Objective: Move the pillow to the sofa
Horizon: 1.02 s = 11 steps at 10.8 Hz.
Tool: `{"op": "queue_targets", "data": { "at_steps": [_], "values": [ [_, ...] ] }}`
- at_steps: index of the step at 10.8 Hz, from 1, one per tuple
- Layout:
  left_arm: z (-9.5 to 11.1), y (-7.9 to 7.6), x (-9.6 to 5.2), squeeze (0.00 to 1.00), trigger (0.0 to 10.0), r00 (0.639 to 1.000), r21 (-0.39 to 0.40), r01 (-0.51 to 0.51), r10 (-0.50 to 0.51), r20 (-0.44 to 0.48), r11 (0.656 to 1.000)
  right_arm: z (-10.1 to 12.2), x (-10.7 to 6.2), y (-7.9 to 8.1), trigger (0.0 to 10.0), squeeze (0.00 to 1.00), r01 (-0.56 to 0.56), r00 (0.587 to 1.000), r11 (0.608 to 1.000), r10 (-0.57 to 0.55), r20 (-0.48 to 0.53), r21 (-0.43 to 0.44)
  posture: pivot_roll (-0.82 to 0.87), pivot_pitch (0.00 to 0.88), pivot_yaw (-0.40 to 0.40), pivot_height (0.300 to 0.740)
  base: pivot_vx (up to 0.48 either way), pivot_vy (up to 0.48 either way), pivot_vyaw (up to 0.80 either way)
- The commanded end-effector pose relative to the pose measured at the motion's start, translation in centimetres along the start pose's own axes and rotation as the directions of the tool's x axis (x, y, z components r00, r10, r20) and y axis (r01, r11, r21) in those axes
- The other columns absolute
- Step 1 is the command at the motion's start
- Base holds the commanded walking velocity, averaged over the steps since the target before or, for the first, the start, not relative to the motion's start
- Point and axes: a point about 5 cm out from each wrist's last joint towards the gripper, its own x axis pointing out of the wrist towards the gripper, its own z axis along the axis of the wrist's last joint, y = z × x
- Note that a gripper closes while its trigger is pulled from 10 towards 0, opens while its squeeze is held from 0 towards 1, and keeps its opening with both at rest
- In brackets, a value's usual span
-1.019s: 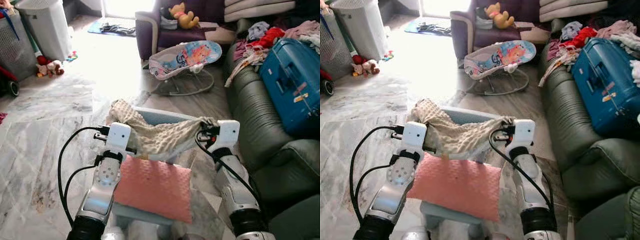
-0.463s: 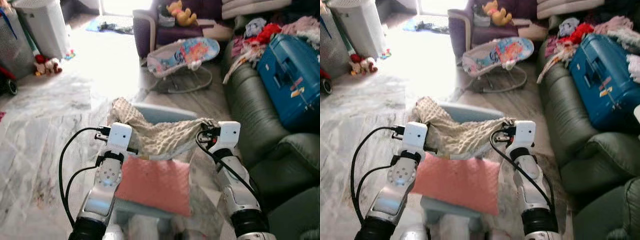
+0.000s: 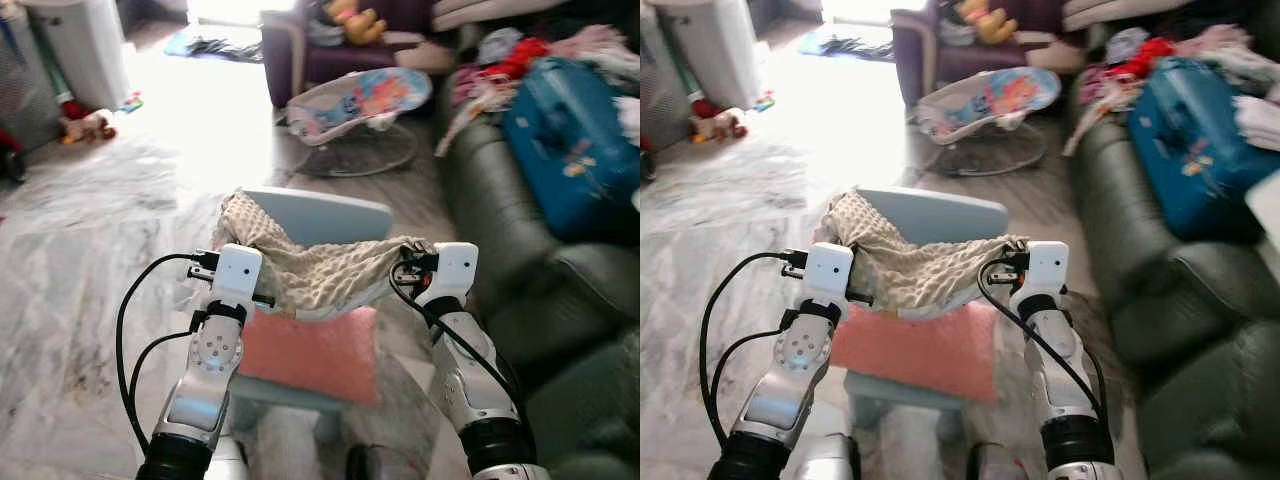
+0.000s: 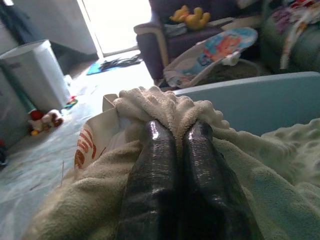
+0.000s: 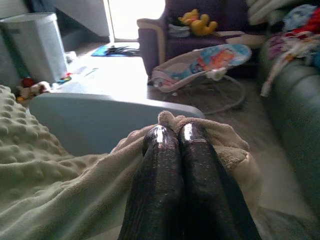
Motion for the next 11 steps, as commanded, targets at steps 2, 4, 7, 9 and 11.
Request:
{"op": "queue_targets", "data": {
  "at_steps": [2,4,7,9,11],
  "values": [
    [0.86,-0.37,0.25,0.00,10.0,0.999,-0.006,0.016,-0.016,0.030,1.000,0.67,0.26,-0.43,10.0,0.00,0.014,1.000,1.000,-0.013,0.021,-0.004,0.00,0.000,-0.041,0.740,-0.270,0.000,0.00],
    [0.80,-0.32,0.24,0.00,10.0,1.000,-0.007,0.015,-0.015,0.027,1.000,0.67,0.26,-0.46,10.0,0.00,0.018,1.000,1.000,-0.018,0.020,-0.005,0.00,0.000,-0.041,0.740,-0.268,0.000,0.00],
    [0.76,-0.37,0.23,0.00,10.0,1.000,-0.010,0.015,-0.015,0.025,1.000,0.67,0.31,-0.37,10.0,0.00,0.016,1.000,1.000,-0.016,0.019,-0.005,0.00,0.000,-0.040,0.740,-0.266,0.000,0.00],
    [0.93,-0.45,0.36,0.00,10.0,0.999,-0.017,0.018,-0.017,0.029,1.000,0.67,0.50,-0.42,10.0,0.00,0.018,1.000,1.000,-0.018,0.017,-0.005,0.00,0.000,-0.039,0.740,-0.294,0.000,0.00],
    [0.95,-0.43,0.32,0.00,10.0,0.999,-0.022,0.014,-0.014,0.029,1.000,0.55,0.43,-0.44,10.0,0.00,0.023,1.000,1.000,-0.023,0.011,-0.001,0.00,0.000,-0.035,0.740,-0.319,0.000,0.00]
  ]
}}
